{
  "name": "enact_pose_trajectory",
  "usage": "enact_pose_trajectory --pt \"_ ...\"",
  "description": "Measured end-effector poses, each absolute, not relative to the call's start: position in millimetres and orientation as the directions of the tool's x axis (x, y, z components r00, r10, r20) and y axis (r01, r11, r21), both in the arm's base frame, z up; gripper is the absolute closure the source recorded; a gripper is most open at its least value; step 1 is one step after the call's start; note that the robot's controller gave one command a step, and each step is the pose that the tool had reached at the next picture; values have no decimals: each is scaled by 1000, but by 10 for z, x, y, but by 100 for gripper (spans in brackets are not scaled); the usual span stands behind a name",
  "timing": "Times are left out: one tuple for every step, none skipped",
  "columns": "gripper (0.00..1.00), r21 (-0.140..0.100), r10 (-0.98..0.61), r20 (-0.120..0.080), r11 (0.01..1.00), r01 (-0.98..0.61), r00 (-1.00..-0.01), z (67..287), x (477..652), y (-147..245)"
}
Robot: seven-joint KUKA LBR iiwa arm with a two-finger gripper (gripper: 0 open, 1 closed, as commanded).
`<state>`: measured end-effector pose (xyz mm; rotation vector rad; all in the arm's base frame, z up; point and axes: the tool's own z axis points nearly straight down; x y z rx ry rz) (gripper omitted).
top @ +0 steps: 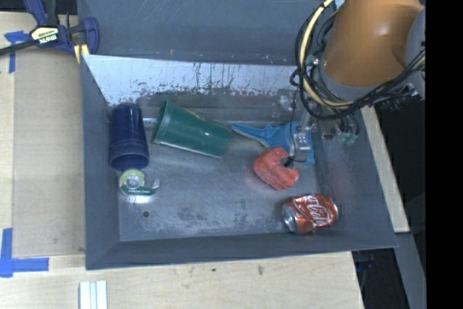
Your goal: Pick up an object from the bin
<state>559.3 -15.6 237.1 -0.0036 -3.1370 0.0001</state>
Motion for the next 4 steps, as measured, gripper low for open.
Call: enact_pose_trajectory --pt "0 0 2 -4 1000 2 -1000 2419 5604 -156" --pt "0 0 -91 -9 996 -91 -996 2245 5621 -235" --pt "0 -1 -216 -4 976 -216 -976 1885 5448 -524" --pt "0 0 -95 -7 995 -95 -995 1840 5423 -890"
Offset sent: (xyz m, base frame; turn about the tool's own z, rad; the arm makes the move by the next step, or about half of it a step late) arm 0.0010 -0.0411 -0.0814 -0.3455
